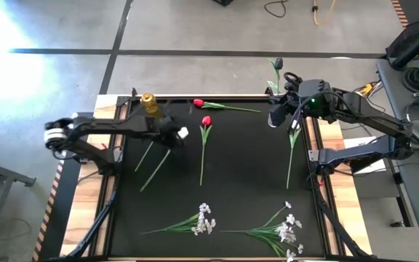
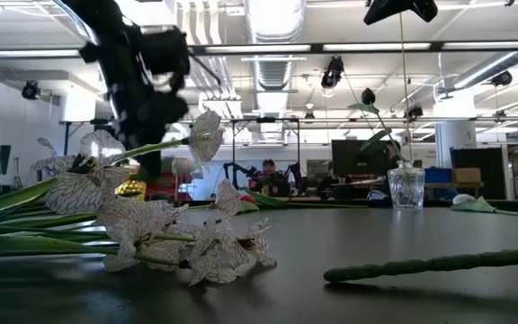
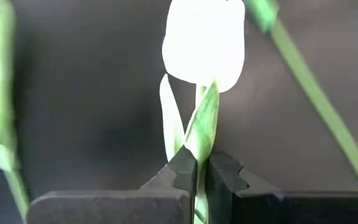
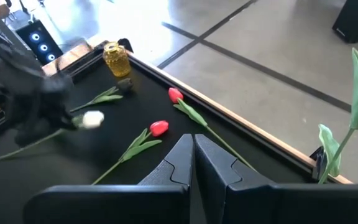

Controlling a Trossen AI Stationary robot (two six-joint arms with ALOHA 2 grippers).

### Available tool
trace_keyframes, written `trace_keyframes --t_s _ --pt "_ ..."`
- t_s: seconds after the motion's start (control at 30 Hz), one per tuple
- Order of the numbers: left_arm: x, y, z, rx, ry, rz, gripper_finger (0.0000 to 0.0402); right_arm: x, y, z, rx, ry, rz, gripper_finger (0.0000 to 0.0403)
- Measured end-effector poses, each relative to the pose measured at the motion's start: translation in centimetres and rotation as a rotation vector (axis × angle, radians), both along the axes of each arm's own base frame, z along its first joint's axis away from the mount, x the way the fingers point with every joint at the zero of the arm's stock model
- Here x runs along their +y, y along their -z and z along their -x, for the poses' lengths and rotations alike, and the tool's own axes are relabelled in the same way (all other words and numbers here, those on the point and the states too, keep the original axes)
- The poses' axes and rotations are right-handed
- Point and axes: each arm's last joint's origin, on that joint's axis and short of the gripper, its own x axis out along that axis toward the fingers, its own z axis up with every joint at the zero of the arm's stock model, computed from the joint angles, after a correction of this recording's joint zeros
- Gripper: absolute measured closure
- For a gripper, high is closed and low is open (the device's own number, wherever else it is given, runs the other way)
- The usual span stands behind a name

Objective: Sort flowers into vase by color
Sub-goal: Put the left white tulip into the yellow vase

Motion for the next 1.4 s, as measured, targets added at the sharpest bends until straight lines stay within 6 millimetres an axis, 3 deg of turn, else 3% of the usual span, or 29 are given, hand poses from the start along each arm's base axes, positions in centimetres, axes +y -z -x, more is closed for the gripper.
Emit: trace_keyframes --t_s 0.3,0.73,1.07,1.4 --pt "2.1 -8.0 4.2 -0.281 -0.27 -0.343 0.0401 -0.2 0.3 -0.7 0.029 -0.01 0.012 0.0394" --pt "6.2 -17.2 10.5 -0.403 -0.497 -0.807 0.0401 -0.5 0.1 -1.5 -0.002 -0.029 0.055 0.0394" --pt "9.3 -19.4 11.7 -0.375 -0.524 -1.041 0.0402 -0.5 0.1 -1.5 -0.003 -0.023 0.059 0.0394" --pt "13.0 -18.9 11.0 -0.328 -0.545 -1.148 0.0401 -0.5 0.0 -1.5 0.006 -0.04 0.084 0.0394"
